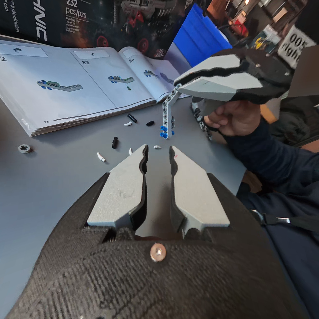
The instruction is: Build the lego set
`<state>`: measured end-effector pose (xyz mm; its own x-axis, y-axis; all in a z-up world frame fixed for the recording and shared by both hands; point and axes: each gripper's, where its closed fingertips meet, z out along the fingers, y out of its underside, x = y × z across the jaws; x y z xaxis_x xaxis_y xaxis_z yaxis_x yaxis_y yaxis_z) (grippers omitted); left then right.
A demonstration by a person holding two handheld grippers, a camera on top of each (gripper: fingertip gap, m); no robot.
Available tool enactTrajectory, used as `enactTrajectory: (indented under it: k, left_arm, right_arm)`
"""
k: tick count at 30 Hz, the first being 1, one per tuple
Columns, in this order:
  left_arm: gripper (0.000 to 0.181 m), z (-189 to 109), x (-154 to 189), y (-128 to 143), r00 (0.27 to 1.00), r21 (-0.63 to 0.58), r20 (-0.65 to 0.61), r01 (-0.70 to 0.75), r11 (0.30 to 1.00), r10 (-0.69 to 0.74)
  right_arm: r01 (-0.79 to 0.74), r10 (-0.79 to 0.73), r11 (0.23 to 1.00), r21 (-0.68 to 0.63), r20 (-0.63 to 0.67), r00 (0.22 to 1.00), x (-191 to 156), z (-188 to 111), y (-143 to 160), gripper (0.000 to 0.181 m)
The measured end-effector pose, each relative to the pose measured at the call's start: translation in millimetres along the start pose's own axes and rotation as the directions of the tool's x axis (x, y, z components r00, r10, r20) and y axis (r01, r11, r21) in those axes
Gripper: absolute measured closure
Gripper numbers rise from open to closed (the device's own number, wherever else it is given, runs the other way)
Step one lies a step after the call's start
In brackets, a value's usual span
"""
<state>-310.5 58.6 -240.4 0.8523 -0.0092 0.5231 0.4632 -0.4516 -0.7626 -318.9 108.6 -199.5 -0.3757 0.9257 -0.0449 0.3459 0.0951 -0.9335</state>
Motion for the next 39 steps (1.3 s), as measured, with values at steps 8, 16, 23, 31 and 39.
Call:
enactTrajectory:
  k: [8,16,23,31,39]
  left_arm:
    - [0.156,8,7,-4,0.994,0.000,-0.089,0.069,0.998,-0.068]
    - [0.174,11,11,-7,0.993,0.008,-0.108,0.042,0.999,-0.041]
    - [0.176,15,25,-1,0.981,-0.033,-0.186,0.058,0.998,-0.063]
    - [0.151,21,31,21,0.984,-0.170,-0.176,-0.020,0.985,-0.010]
    - [0.152,6,26,8,0.986,-0.149,-0.164,-0.061,0.987,0.036]
  right_arm:
    - [0.038,-0.037,0.998,0.052,-0.019,0.999,-8,0,-8,0.177]
    - [0.027,-0.027,0.998,0.057,-0.013,1.000,-7,-1,-7,0.177]
    - [0.053,-0.054,0.993,0.103,0.014,0.998,-11,-5,-18,0.177]
    - [0.149,-0.158,0.981,0.123,0.067,0.985,-22,-15,-24,0.177]
    - [0.247,-0.255,0.965,0.086,0.097,0.962,-32,-14,-16,0.177]
